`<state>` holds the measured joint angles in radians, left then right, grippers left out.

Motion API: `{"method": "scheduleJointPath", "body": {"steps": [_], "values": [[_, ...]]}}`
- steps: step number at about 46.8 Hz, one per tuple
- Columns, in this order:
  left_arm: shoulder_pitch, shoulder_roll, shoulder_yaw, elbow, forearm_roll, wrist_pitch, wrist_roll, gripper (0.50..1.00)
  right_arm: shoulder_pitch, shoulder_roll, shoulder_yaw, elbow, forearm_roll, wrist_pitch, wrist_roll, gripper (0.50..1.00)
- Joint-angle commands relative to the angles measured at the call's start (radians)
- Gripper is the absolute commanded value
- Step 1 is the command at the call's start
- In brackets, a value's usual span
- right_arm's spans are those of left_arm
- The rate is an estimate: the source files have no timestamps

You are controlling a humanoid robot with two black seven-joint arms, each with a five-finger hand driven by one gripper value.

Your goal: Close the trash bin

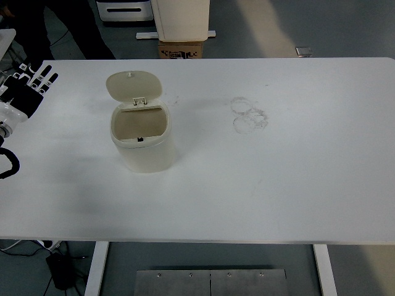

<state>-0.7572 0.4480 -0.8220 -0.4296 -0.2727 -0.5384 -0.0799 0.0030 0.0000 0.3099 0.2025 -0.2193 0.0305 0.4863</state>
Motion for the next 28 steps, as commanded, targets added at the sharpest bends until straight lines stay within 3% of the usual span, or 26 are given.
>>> {"method": "scheduleJointPath", "body": {"steps": [1, 28], "values": [[0.001, 0.0, 0.0, 0.0, 0.001, 0.0, -0.003, 1.0, 0.0, 0.0, 0.0, 0.0, 0.0, 0.0, 0.0, 0.991], [-0.01, 0.0, 0.001, -0.001, 0.003, 0.028, -0.021, 1.0, 0.0, 0.0, 0.0, 0.0, 0.0, 0.0, 0.0, 0.991]]}}
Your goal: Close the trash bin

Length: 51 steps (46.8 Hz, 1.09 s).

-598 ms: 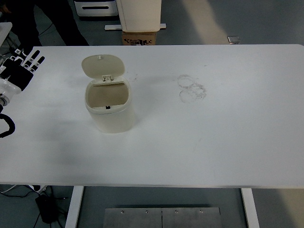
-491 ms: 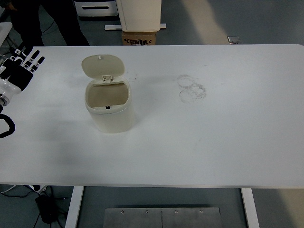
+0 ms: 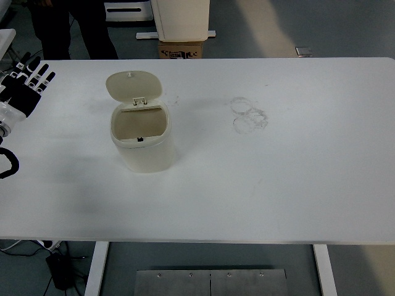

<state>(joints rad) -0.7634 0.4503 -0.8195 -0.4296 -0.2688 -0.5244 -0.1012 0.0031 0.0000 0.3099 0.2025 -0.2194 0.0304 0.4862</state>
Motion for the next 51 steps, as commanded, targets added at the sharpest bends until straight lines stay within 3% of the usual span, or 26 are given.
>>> {"method": "scheduleJointPath", "body": {"steps": [1, 29, 51], "values": [[-0.005, -0.001, -0.001, -0.001, -0.001, 0.017, 0.0, 1.0, 0.0, 0.0, 0.0, 0.0, 0.0, 0.0, 0.0, 0.991], [-0.028, -0.015, 0.003, -0.017, 0.0, 0.05, 0.0, 1.0, 0.0, 0.0, 0.0, 0.0, 0.0, 0.0, 0.0, 0.991], [-0.033, 0.033, 0.006, -0.184, 0.002, 0.122, 0.006, 1.0, 0.0, 0.0, 0.0, 0.0, 0.0, 0.0, 0.0, 0.991]]}}
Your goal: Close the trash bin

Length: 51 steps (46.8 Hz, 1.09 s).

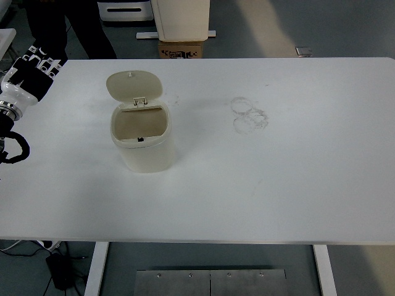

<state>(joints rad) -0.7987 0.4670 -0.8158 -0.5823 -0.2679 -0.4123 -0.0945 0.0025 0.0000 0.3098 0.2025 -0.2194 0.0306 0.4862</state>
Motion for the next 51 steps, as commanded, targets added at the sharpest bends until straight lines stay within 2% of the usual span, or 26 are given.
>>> {"method": "scheduleJointPath", "body": {"steps": [1, 7, 21, 27, 31, 38, 51], "values": [[0.004, 0.021, 0.003, -0.042, 0.001, 0.016, 0.001, 1.0, -0.001, 0.0, 0.0, 0.0, 0.0, 0.0, 0.0, 0.991], [0.003, 0.036, 0.01, -0.083, 0.001, 0.052, 0.001, 1.0, 0.001, 0.0, 0.0, 0.0, 0.0, 0.0, 0.0, 0.991], [-0.028, 0.137, 0.072, -0.203, 0.004, 0.075, 0.004, 1.0, 0.001, 0.0, 0.0, 0.0, 0.0, 0.0, 0.0, 0.991], [-0.056, 0.17, 0.112, -0.251, 0.004, 0.086, 0.024, 1.0, 0.001, 0.0, 0.0, 0.0, 0.0, -0.001, 0.0, 0.991], [-0.095, 0.191, 0.164, -0.28, 0.006, 0.09, 0.044, 1.0, 0.001, 0.0, 0.0, 0.0, 0.0, 0.0, 0.0, 0.991], [-0.177, 0.257, 0.263, -0.312, 0.013, 0.089, 0.048, 1.0, 0.001, 0.0, 0.0, 0.0, 0.0, 0.0, 0.0, 0.991], [-0.358, 0.341, 0.553, -0.415, 0.027, 0.081, 0.048, 1.0, 0.001, 0.0, 0.0, 0.0, 0.0, 0.0, 0.0, 0.991]]}}
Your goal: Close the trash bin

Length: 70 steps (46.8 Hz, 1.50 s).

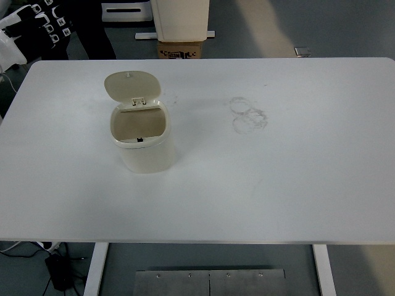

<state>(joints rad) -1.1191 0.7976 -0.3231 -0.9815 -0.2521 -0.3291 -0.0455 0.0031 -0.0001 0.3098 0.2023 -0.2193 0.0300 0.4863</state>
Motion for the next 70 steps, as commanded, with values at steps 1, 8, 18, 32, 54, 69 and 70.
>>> {"method": "scheduleJointPath", "body": {"steps": [1, 8, 18, 32, 54, 69, 70], "values": [[-0.05, 0.012, 0.077, -0.019, 0.017, -0.002, 0.001, 1.0, 0.0, 0.0, 0.0, 0.0, 0.0, 0.001, 0.0, 0.991], [-0.103, 0.018, 0.14, -0.04, 0.071, -0.002, 0.049, 1.0, 0.0, 0.0, 0.0, 0.0, 0.0, 0.001, 0.0, 0.991], [-0.192, 0.018, 0.229, -0.045, 0.129, -0.008, 0.075, 1.0, 0.0, 0.0, 0.0, 0.0, 0.0, 0.001, 0.0, 0.991], [-0.329, 0.018, 0.393, -0.098, 0.249, -0.076, 0.108, 1.0, 0.0, 0.0, 0.0, 0.0, 0.0, 0.001, 0.0, 0.991], [-0.508, 0.014, 0.585, -0.213, 0.373, -0.136, 0.121, 1.0, 0.0, 0.0, 0.0, 0.0, 0.0, 0.001, 0.0, 0.991], [-0.587, 0.014, 0.638, -0.215, 0.481, -0.183, 0.119, 1.0, 0.0, 0.0, 0.0, 0.0, 0.0, 0.001, 0.0, 0.991], [-0.587, 0.014, 0.638, -0.215, 0.482, -0.186, 0.119, 1.0, 0.0, 0.0, 0.0, 0.0, 0.0, -0.001, 0.0, 0.991]]}}
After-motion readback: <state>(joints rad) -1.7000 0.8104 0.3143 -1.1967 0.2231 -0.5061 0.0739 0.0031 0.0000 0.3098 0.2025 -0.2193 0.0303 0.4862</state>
